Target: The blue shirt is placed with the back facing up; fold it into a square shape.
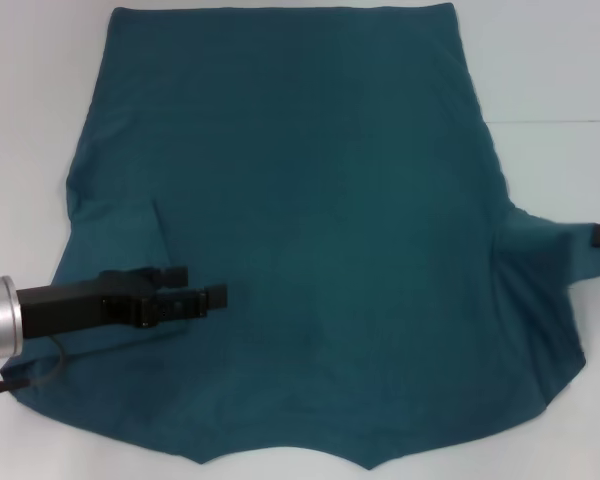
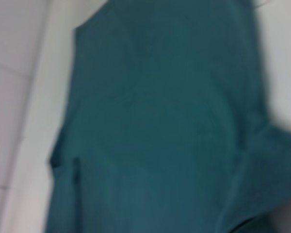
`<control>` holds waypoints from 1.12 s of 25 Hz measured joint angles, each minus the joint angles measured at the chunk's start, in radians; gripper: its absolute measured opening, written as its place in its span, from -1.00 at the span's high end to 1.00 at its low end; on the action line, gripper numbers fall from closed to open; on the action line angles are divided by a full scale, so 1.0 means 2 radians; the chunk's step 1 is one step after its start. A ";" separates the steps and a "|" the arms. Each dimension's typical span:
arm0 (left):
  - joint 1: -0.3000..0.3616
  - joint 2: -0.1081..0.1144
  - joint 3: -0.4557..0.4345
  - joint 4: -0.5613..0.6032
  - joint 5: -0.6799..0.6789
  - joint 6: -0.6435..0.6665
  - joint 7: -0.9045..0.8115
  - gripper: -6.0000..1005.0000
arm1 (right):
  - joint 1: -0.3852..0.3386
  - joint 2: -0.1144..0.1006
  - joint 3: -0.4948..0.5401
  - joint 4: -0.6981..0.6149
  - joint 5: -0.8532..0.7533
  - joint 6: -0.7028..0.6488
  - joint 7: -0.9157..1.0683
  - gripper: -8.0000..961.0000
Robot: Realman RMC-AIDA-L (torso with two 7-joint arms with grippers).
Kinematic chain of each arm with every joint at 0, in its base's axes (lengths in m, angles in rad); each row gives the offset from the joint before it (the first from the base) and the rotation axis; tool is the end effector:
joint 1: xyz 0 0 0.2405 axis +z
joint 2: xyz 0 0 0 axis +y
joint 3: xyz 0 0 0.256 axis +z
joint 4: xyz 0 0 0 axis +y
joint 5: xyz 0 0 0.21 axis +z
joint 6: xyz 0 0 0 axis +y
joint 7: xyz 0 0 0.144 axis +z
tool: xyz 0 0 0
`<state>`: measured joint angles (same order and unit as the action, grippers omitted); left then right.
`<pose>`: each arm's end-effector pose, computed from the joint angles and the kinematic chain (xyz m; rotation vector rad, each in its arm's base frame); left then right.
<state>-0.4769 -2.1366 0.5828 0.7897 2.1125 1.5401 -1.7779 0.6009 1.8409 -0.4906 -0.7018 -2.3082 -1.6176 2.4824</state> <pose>-0.2796 0.3223 0.0073 -2.5229 -1.1730 -0.7006 0.3082 0.3579 0.1145 -2.0920 1.9199 0.5212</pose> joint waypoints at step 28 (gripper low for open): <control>0.002 -0.001 -0.003 0.000 -0.001 -0.001 -0.005 -0.79 | 0.073 0.057 -0.122 0.031 0.034 0.097 -0.023 0.95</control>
<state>-0.4732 -2.1384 0.5762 0.7888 2.1106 1.5385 -1.7887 0.7467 1.9547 -0.7354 -0.6389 -2.2405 -1.4235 2.4366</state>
